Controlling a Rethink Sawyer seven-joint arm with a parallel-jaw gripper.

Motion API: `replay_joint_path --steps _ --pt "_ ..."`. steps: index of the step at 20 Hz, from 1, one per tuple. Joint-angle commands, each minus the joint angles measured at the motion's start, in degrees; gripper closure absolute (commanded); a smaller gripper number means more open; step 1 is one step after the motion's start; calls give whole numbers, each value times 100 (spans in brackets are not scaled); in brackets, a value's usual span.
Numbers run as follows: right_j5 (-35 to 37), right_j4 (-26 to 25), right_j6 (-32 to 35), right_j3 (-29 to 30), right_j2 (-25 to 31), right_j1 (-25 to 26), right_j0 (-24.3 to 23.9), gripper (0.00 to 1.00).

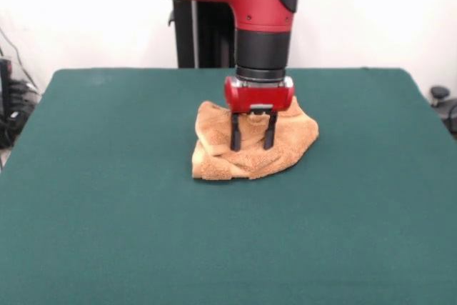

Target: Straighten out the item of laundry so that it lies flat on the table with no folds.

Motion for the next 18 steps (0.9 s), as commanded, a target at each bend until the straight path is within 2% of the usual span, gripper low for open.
replay_joint_path --steps 1,7,10,14,18 --pt "673 -282 494 389 -242 493 -18 0" --pt "1894 -1064 -750 447 88 -287 -1101 0" --pt "2481 -1350 -1215 561 261 -837 -1541 0" --pt "2982 -1643 -1475 861 460 -1459 -1983 0" --pt "3292 -1899 -1443 884 732 -1640 -2236 0"
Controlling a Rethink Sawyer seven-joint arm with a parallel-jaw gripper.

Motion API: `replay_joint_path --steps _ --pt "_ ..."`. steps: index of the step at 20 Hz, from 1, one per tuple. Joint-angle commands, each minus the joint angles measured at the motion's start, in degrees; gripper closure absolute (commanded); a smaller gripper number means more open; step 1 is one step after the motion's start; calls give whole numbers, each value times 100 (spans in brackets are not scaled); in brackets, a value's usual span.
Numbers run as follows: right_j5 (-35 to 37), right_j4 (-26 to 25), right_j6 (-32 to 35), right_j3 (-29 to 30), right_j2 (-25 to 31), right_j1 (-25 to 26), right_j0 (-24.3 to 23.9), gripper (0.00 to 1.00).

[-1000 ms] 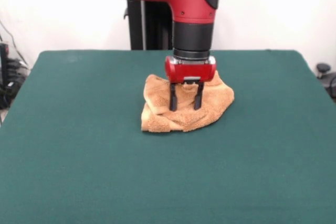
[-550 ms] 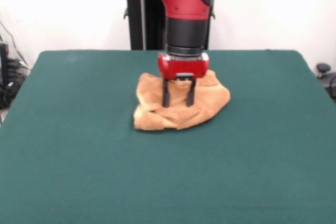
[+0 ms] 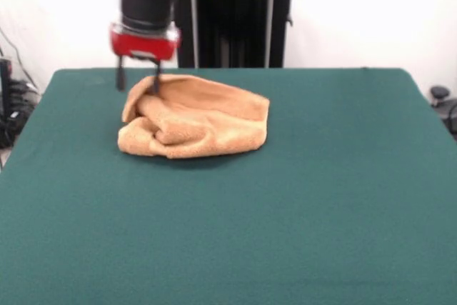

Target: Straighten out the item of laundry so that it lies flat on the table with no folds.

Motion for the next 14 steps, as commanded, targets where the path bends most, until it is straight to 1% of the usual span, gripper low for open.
replay_joint_path --steps 1,2,5,14 --pt "1151 -622 -1423 612 678 -513 -337 0" --pt "1143 -675 -1269 545 698 -402 -236 0" --pt "1196 -797 -1028 516 822 -362 -202 0" --pt "1112 -934 -642 547 914 -263 -148 0"
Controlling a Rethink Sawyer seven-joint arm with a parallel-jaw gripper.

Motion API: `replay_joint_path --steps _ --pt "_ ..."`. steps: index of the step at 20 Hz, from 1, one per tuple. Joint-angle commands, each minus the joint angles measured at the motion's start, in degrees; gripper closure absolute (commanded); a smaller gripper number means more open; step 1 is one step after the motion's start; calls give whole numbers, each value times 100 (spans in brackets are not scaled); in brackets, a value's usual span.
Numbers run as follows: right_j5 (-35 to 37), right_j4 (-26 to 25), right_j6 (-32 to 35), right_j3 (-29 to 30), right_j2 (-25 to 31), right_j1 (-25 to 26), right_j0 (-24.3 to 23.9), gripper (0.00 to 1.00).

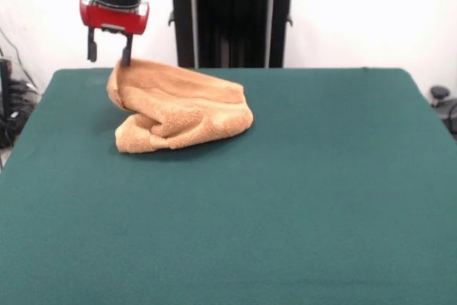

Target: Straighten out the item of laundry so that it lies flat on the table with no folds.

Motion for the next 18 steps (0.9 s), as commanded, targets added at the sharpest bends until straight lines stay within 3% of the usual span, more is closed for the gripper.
replay_joint_path --steps 1,7,13,18 --pt "379 -304 -629 436 796 188 200 0" --pt "337 -386 -528 376 802 224 223 0" --pt "836 -294 -1201 312 952 -420 -215 0" --pt "859 137 -694 717 1108 -1090 -36 0"
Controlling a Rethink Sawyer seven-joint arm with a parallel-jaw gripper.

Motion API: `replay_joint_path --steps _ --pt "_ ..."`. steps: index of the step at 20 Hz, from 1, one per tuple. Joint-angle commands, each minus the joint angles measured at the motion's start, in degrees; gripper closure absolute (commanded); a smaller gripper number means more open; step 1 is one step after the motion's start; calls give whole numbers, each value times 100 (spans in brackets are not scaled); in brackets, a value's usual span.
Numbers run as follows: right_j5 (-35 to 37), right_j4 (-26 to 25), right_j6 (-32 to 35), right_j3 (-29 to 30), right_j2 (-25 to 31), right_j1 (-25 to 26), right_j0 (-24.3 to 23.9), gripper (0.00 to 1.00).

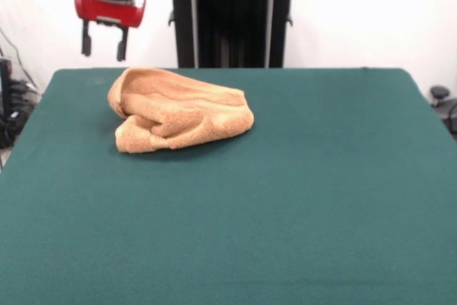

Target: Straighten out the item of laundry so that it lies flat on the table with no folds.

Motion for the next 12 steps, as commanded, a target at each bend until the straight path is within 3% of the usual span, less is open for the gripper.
replay_joint_path --steps 1,6,12 --pt "702 382 -595 690 809 -828 294 0" --pt "956 932 -205 817 951 -1164 634 0" --pt "1044 1163 26 553 932 -971 951 0"
